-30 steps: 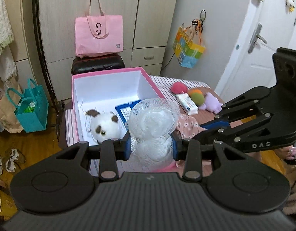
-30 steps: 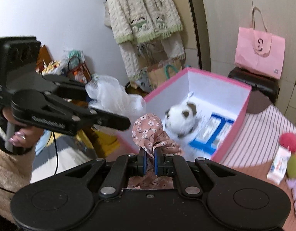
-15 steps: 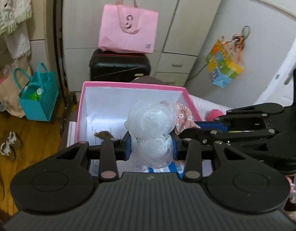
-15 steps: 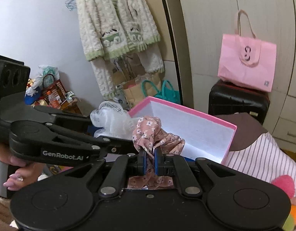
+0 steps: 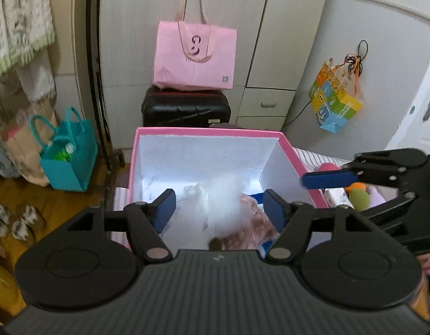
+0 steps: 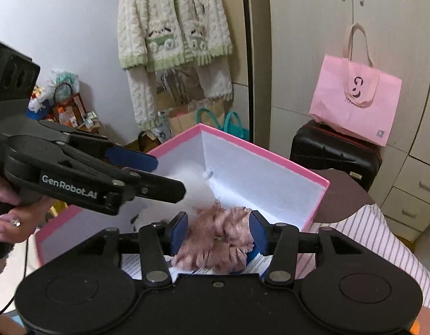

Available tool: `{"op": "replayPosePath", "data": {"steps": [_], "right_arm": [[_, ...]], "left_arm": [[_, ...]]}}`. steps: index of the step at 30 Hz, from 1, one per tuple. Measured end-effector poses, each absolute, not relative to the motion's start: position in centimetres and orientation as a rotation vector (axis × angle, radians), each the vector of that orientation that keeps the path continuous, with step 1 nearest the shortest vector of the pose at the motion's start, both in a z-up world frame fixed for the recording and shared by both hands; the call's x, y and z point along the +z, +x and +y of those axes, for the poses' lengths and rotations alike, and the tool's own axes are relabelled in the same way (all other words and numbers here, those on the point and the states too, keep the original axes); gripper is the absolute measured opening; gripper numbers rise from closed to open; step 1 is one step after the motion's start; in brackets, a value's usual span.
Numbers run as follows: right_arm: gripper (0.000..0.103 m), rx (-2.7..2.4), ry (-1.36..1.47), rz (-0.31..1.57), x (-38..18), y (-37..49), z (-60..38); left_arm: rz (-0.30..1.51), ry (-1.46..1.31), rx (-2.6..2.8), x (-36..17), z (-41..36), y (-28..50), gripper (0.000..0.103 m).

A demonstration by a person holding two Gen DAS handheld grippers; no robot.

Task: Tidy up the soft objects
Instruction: 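Withdraw both tools and reach toward the lavender bear plush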

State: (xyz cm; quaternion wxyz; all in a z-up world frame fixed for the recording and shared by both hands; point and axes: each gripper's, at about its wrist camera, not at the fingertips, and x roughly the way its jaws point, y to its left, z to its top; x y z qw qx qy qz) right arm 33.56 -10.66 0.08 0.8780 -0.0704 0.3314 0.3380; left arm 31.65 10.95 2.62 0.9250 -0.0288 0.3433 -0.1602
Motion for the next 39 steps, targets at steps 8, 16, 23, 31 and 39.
{"op": "replayPosePath", "data": {"steps": [8, 16, 23, 31, 39], "right_arm": [[0.061, 0.714, -0.130, 0.651, 1.9, 27.7, -13.7], [0.064, 0.661, -0.180, 0.593, 3.7, 22.2, -16.3], [0.066, 0.621, -0.196, 0.561, 3.7, 17.9, -18.7], [0.066, 0.579, -0.167, 0.581, 2.7, 15.1, -22.2], [0.067, 0.568, -0.150, 0.605, 1.1, 12.7, -25.3]], "left_arm": [[0.624, 0.019, -0.357, 5.4, 10.6, 26.0, 0.075], [0.612, 0.023, -0.440, 7.5, 10.0, 21.1, 0.078], [0.593, 0.056, -0.501, 8.3, 8.0, 17.6, 0.081], [0.631, 0.109, -0.589, 8.0, 4.7, 15.3, 0.082], [0.689, 0.134, -0.652, 6.8, 0.0, 13.9, 0.082]]}}
